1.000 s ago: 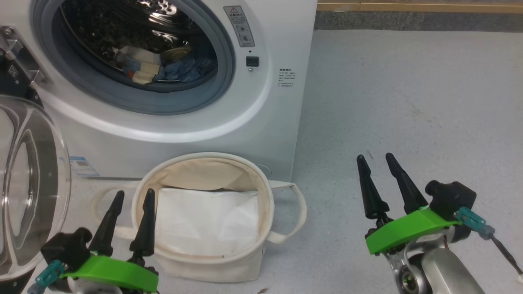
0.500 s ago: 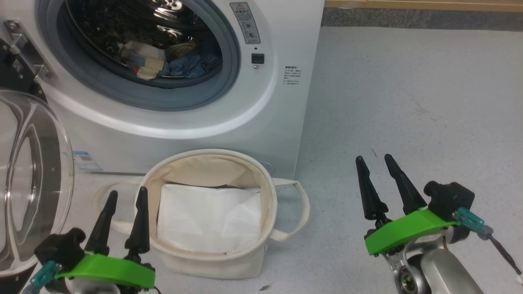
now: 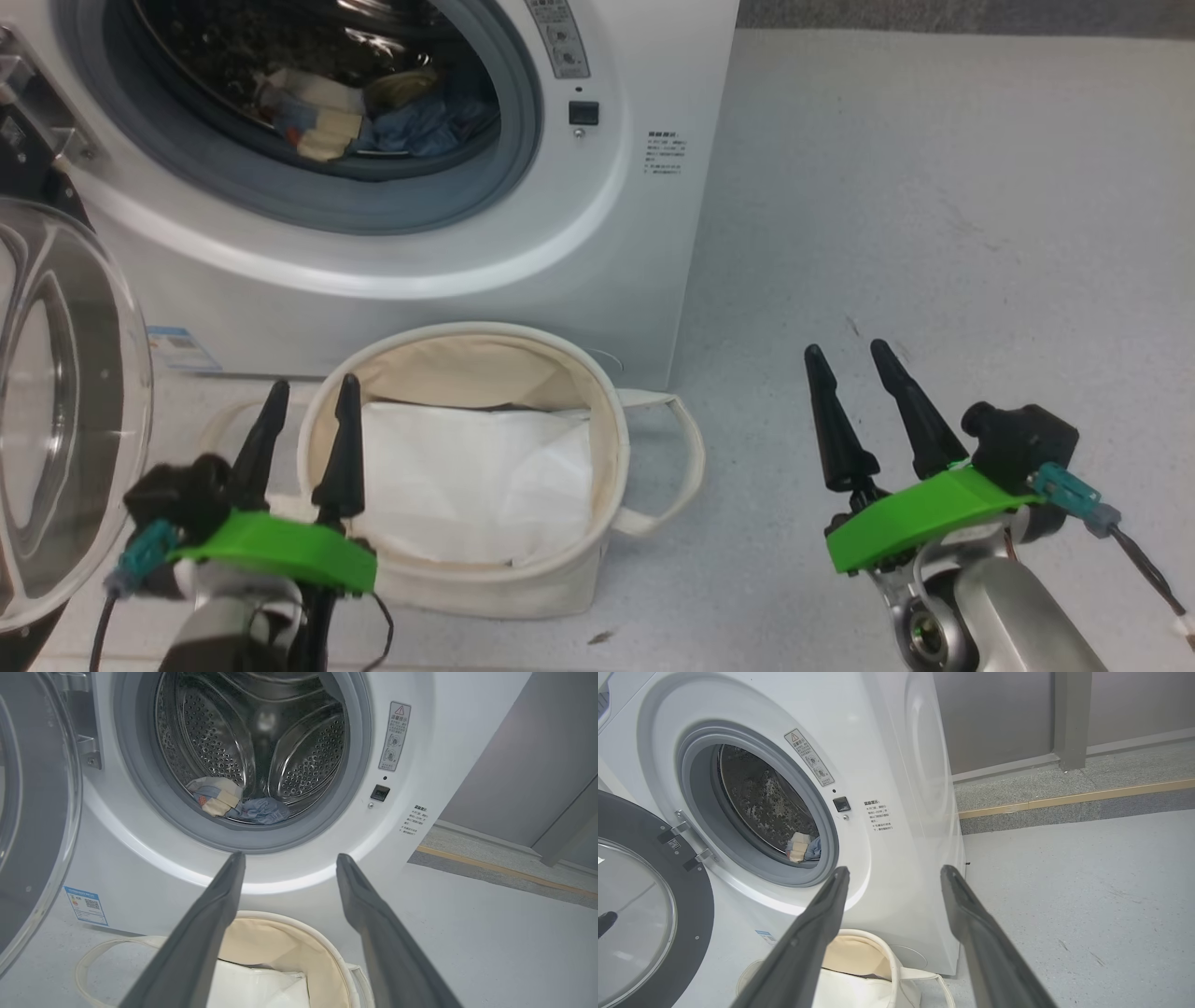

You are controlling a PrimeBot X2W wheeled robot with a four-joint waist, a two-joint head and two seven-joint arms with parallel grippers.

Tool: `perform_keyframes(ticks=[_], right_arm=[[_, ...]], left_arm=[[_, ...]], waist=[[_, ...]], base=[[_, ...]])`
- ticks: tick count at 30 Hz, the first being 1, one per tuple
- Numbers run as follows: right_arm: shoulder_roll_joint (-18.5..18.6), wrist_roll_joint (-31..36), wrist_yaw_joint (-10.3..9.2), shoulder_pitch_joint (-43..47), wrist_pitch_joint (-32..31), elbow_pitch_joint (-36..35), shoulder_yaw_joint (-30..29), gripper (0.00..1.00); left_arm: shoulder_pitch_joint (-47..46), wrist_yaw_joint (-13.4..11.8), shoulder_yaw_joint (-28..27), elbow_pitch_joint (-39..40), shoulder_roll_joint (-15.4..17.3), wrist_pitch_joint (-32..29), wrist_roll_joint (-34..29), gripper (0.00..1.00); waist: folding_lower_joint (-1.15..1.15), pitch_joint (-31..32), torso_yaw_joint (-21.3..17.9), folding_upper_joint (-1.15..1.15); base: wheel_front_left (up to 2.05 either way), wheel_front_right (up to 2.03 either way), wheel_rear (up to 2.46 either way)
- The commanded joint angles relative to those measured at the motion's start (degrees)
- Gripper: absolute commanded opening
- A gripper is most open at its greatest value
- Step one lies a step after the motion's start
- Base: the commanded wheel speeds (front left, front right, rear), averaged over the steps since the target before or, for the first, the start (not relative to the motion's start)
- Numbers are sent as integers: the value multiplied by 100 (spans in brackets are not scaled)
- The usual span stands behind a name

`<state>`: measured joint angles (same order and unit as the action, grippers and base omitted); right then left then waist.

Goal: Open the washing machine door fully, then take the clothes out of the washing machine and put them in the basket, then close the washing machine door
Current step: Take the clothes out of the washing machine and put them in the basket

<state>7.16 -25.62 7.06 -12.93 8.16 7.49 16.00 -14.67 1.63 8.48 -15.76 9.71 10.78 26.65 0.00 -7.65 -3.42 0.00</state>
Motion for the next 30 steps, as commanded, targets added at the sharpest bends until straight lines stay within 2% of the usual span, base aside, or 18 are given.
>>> perform_keyframes(ticks=[1,8,18,25,30], right_arm=[[-5,43,43,-212,38,-209,131,100],[72,78,43,-309,71,-325,241,100],[194,93,43,-410,136,-556,396,100],[275,181,43,-649,260,-809,688,100],[301,219,43,-700,360,-891,693,100]], left_arm=[[-340,39,-185,91,78,71,5,100],[-1404,225,-123,-1237,-28,224,46,100],[-2964,445,-152,-2697,45,378,90,100],[-4282,550,37,-3580,227,397,69,100],[-4998,563,117,-4099,349,405,10,100]], waist=[[0,-56,-6,0],[0,-360,-104,0],[0,-978,-276,0],[0,-1645,-408,0],[0,-2033,-543,0]], base=[[0,0,0],[0,0,0],[0,0,0],[0,0,0],[0,0,0]])
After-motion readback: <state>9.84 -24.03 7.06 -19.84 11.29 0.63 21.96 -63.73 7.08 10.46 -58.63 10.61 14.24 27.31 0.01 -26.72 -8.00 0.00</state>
